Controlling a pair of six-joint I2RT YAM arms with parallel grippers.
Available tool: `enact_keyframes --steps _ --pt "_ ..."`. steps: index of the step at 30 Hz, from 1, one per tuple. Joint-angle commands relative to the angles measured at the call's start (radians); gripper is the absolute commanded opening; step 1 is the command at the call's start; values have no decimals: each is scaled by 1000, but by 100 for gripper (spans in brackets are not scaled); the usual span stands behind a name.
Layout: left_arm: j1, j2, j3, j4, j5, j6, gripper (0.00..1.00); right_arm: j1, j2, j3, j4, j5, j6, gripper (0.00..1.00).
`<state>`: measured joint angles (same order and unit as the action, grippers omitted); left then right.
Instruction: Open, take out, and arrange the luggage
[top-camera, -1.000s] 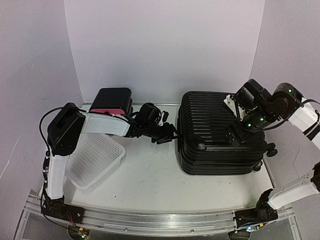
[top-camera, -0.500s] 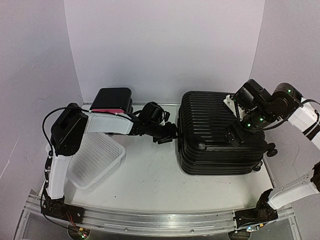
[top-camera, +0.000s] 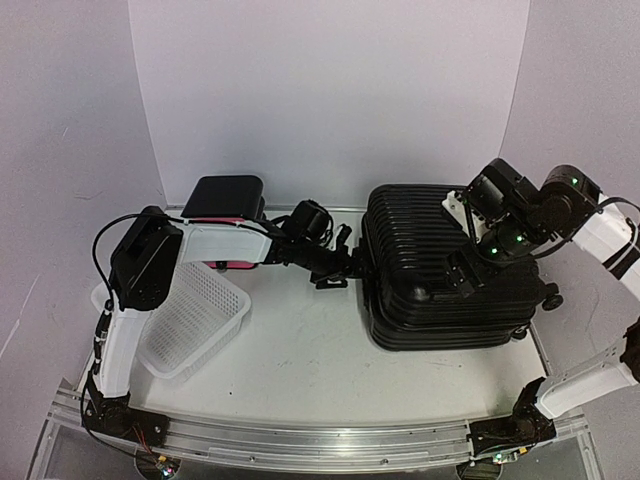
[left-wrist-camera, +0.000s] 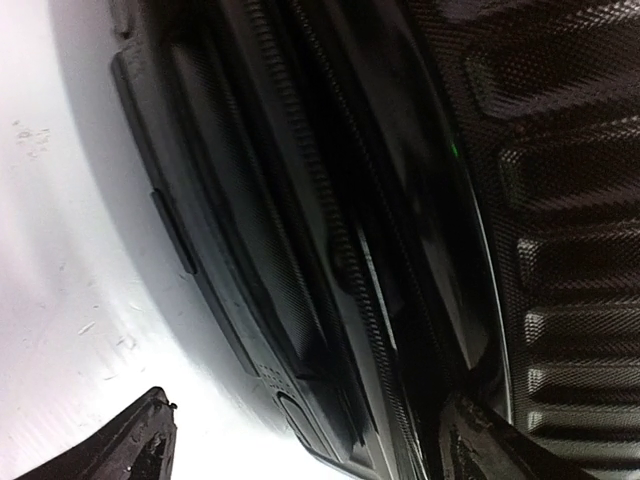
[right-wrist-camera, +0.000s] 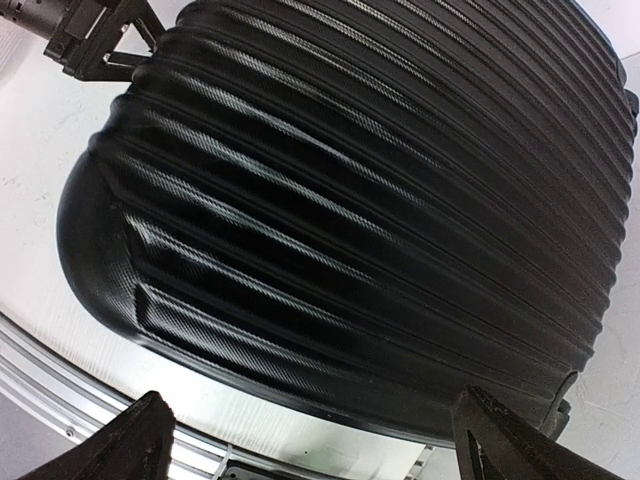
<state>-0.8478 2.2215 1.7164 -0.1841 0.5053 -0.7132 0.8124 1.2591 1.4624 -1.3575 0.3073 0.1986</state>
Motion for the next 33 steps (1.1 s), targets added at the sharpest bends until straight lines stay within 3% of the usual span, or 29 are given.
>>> enact_keyframes --steps 1,6,13,14,20,23,28,33 --pt "-24 -37 97 118 111 86 95 48 35 96 -13 54 -11 98" --pt "-24 -17 166 117 124 94 99 155 124 220 -95 162 -53 98" --pt "-24 -4 198 117 126 93 99 397 250 319 -80 62 -155 95" --pt "-24 -5 199 117 126 93 99 421 283 320 -82 96 -161 93" --pt "-23 -3 205 117 127 90 100 499 445 294 -201 700 -137 98" --pt "-22 -6 204 117 127 93 100 530 498 272 -220 892 -165 98" --pt "-19 -12 201 117 131 93 99 538 587 207 -237 1000 -228 98" --pt "-17 -16 201 117 132 94 99 535 629 161 -224 952 -206 98"
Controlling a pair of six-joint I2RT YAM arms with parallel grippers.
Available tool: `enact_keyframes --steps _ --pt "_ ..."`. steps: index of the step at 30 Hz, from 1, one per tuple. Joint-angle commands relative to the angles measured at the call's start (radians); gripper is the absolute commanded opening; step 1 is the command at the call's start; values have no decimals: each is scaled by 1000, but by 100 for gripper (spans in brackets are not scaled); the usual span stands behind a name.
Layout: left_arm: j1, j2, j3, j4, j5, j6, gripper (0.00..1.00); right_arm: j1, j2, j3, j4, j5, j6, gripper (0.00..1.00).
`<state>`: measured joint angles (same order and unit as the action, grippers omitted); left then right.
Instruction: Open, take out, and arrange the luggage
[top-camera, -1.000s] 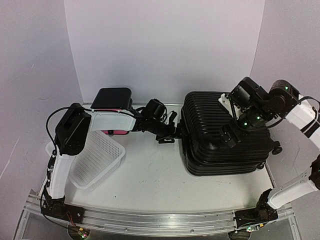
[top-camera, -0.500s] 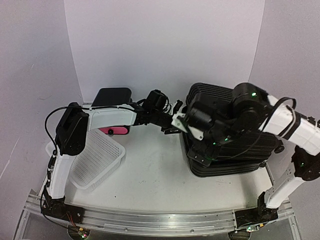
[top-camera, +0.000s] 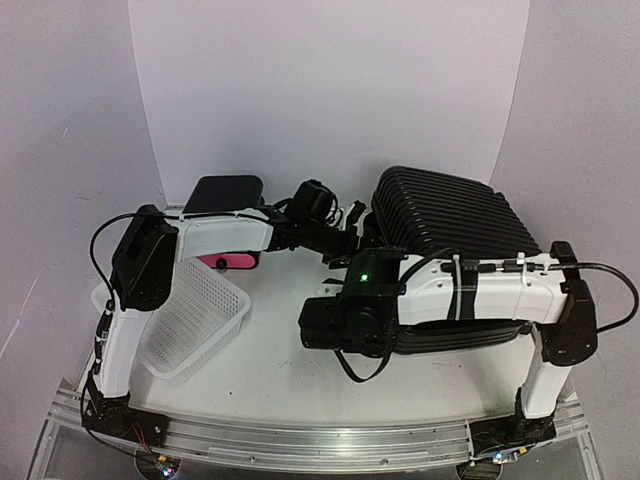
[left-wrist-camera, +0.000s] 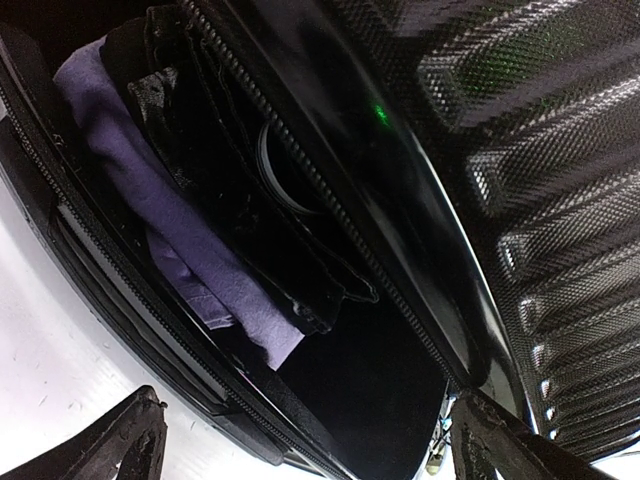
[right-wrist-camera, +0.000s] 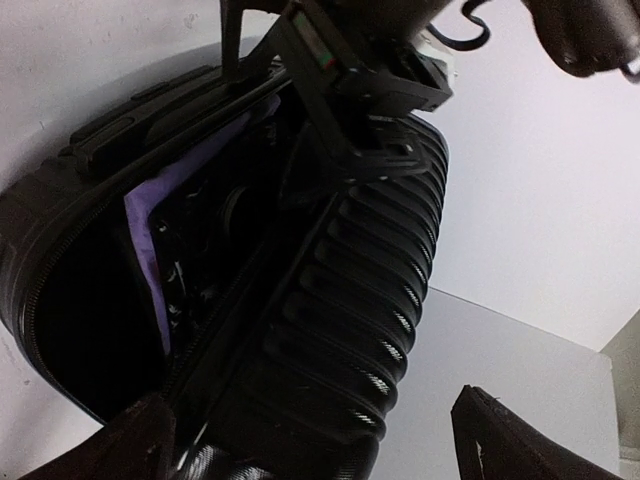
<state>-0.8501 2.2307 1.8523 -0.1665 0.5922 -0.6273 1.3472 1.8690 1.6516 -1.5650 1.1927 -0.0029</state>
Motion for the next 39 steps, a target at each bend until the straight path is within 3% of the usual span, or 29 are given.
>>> enact_keyframes --steps 1,12,18,23,26,32,39 --pt "-16 -24 67 99 46 6 99 -2 24 -38 -11 63 -5 98" --pt "-15 -30 60 99 56 6 100 -96 35 -121 60 140 55 98" --pt "-12 -44 24 97 38 13 99 -104 -39 -60 59 194 37 98" --pt "18 -74 -75 93 -13 -39 86 -106 -91 -12 60 183 15 98" --pt "16 -91 -131 93 -47 -49 87 -110 -112 8 60 184 11 98" --pt "-17 -14 -78 92 -76 -77 90 -139 -135 62 60 187 -19 98" --pt "-31 59 12 -3 -171 -36 82 -186 -186 122 61 176 -55 98"
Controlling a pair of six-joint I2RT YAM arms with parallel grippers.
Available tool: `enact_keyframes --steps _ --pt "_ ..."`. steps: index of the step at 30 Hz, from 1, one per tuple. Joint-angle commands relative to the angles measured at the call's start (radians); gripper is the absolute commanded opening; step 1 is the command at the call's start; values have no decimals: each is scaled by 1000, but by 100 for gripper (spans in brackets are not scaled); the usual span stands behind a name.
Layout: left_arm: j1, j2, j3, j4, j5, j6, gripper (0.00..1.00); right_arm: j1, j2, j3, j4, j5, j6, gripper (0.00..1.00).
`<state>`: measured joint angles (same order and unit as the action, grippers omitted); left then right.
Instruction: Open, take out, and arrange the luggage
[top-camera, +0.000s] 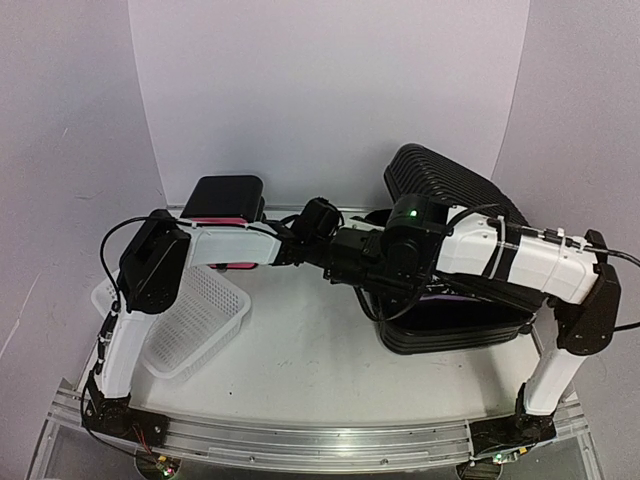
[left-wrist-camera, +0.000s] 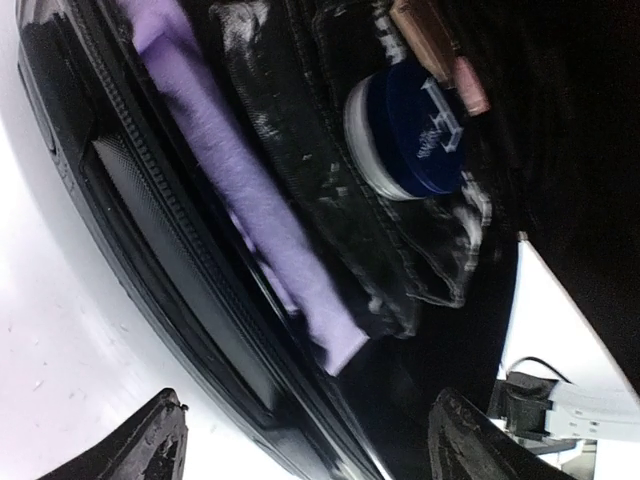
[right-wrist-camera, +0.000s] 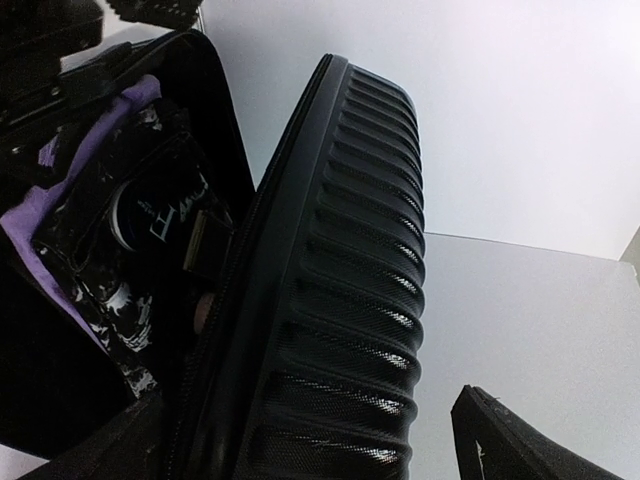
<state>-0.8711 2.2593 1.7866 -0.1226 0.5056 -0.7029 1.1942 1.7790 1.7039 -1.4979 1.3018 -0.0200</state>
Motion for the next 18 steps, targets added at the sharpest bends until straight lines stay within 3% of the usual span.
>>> enact_keyframes --steps 1,4,15,18 --pt "-14 38 103 -103 -117 63 82 -44 -107 77 -5 65 -45 98" --pt "-21 54 122 -185 -183 105 76 -75 -141 95 -1 60 -68 98" --pt "14 12 89 -329 -338 214 24 -152 -284 117 36 41 -139 98" --pt "29 -4 47 -336 -351 225 19 -172 -339 103 43 32 -137 98"
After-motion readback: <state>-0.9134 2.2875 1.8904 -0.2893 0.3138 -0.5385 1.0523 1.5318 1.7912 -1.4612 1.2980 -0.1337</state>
